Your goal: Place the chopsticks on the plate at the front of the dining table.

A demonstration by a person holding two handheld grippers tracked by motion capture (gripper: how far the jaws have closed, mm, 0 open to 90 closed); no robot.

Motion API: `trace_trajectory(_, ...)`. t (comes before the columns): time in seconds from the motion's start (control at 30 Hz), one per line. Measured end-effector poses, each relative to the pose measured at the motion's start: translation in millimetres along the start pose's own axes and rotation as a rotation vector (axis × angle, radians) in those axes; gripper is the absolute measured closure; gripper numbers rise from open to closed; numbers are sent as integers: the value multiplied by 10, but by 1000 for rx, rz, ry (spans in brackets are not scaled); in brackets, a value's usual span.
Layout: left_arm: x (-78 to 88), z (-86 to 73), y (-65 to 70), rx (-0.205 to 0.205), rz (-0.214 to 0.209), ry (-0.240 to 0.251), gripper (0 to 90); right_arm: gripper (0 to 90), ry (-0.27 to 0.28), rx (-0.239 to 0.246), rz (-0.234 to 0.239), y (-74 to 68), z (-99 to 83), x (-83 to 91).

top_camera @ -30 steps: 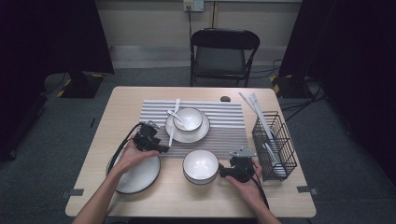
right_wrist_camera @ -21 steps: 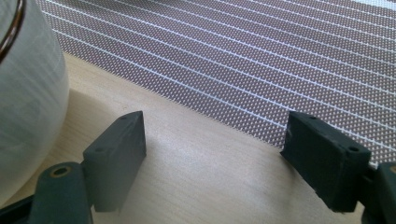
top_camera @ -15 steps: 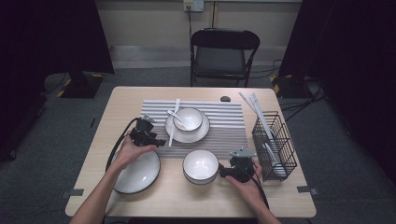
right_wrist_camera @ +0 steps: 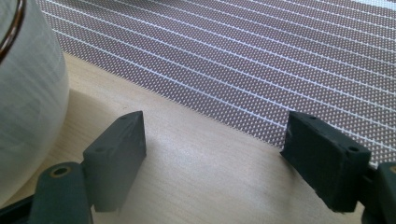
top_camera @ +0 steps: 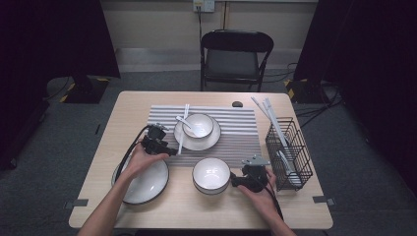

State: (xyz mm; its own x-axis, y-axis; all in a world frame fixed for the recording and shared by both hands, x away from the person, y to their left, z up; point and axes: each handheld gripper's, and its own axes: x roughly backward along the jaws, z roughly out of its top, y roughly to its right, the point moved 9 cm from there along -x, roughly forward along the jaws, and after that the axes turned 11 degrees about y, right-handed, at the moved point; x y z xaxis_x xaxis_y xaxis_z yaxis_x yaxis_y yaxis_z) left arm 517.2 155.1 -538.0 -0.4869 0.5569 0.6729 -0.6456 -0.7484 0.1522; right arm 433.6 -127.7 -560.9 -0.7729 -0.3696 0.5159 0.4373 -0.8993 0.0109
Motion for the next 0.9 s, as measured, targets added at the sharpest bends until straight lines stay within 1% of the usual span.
trace_trajectory(0.1, -4, 21, 7, 5, -4, 13, 380, 204, 0, 1, 1, 0, 0, 0)
trace_trajectory(0.2, -18, 17, 11, -2, -1, 6, 377, 204, 0, 0, 1, 0, 0, 0)
trace_trajectory(0.23, -22, 11, 9, 7, -7, 6, 373, 204, 0, 1, 1, 0, 0, 0)
trace_trajectory(0.27, -20, 7, 0, 11, -2, 4, 372, 204, 0, 1, 1, 0, 0, 0)
trace_trajectory(0.33, -16, 2, -12, 10, -7, 5, 368, 204, 0, 1, 1, 0, 0, 0)
trace_trajectory(0.37, 2, -1, -29, 5, 0, 1, 366, 204, 0, 1, 2, 0, 0, 0)
trace_trajectory(0.43, 36, 14, -49, 14, -1, 14, 361, 204, 0, 1, 2, 0, 0, 0)
trace_trajectory(0.5, 79, 38, -55, 20, -3, 32, 339, 204, 0, 1, 2, 0, 0, 0)
trace_trajectory(0.57, 129, 73, -42, 8, -9, 58, 327, 204, 0, 1, 2, 0, 0, 0)
trace_trajectory(0.6, 172, 92, -31, -3, -18, 67, 307, 204, 0, 0, 2, 0, 0, 0)
trace_trajectory(0.63, 192, 109, -21, 0, -23, 82, 282, 204, 0, 1, 2, 0, 0, 0)
trace_trajectory(0.7, 272, 154, -1, -10, -34, 121, 268, 204, 0, 1, 2, 0, 0, 0)
trace_trajectory(0.73, 300, 169, 10, -3, -38, 136, 258, 204, 0, 1, 1, 0, 0, 0)
trace_trajectory(0.77, 338, 185, 19, -7, -42, 149, 254, 204, 0, 1, 2, 0, 0, 0)
trace_trajectory(0.8, 380, 207, 22, -16, -33, 169, 250, 204, 0, 1, 2, 0, 0, 0)
trace_trajectory(0.87, 442, 218, 25, -21, -10, 174, 259, 204, 0, 1, 2, 0, 0, 0)
trace_trajectory(0.9, 484, 229, 42, -20, -19, 187, 257, 203, 0, 1, 2, 0, 0, 0)
